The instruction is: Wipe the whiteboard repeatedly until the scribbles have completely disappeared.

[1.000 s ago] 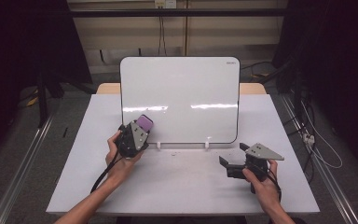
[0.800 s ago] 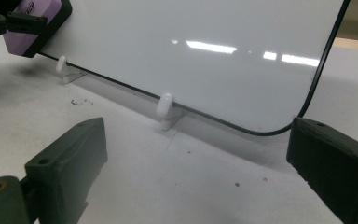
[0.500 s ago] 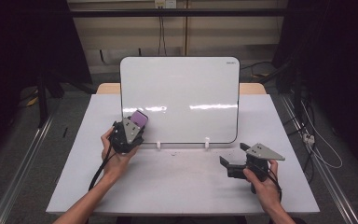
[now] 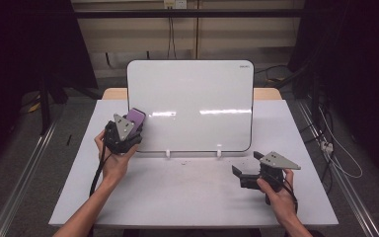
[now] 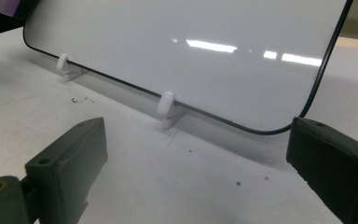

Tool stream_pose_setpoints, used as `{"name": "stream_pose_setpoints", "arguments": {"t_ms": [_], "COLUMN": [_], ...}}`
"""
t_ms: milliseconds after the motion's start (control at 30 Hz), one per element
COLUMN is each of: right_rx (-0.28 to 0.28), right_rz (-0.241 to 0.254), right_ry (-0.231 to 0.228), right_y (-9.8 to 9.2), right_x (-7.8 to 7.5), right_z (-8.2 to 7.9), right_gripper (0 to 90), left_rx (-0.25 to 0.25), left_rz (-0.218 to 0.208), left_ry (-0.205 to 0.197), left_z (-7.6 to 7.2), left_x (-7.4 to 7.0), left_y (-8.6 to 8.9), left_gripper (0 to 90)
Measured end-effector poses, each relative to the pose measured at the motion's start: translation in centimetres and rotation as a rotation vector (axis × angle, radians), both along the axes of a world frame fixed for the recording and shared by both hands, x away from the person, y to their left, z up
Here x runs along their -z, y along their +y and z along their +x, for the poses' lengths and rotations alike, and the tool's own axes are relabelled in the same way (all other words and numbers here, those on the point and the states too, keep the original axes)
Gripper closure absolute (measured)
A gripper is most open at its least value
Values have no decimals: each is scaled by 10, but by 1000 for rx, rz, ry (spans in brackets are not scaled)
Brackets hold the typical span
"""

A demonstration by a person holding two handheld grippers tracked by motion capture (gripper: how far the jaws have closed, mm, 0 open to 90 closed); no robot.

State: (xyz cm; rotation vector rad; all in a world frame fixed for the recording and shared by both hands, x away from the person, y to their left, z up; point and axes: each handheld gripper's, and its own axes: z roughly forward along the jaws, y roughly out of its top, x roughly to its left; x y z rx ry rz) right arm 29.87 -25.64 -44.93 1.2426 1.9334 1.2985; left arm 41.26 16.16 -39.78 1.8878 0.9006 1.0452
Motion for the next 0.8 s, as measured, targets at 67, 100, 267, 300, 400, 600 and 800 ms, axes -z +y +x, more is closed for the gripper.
{"name": "stream_pose_setpoints", "arguments": {"t_ms": [67,100,267,300,400,600,800], "right_rx": [0,-4,-8,-5,-2,-9,-13], "right_rz": [-2,-5,-5,-3,5,7,12], "right_ry": [-1,-1,-3,-1,3,1,-15], "right_y": [1,1,2,3,4,9,11], "right_x": [0,0,0,0,1,1,1], "right_z": [0,0,0,1,2,3,1], "right_gripper": [49,50,51,52,53,53,53], "left_rx": [17,23,69,79,110,159,205], "left_rz": [-19,-31,-126,-157,-234,-312,-404], "left_ry": [2,4,32,45,77,106,133], "left_z": [-3,-4,-10,-11,-12,-17,-22], "left_x": [-3,-5,-11,-11,-12,-14,-13], "left_y": [0,1,4,4,3,-2,-11], "left_gripper": [413,413,413,413,413,412,412]}}
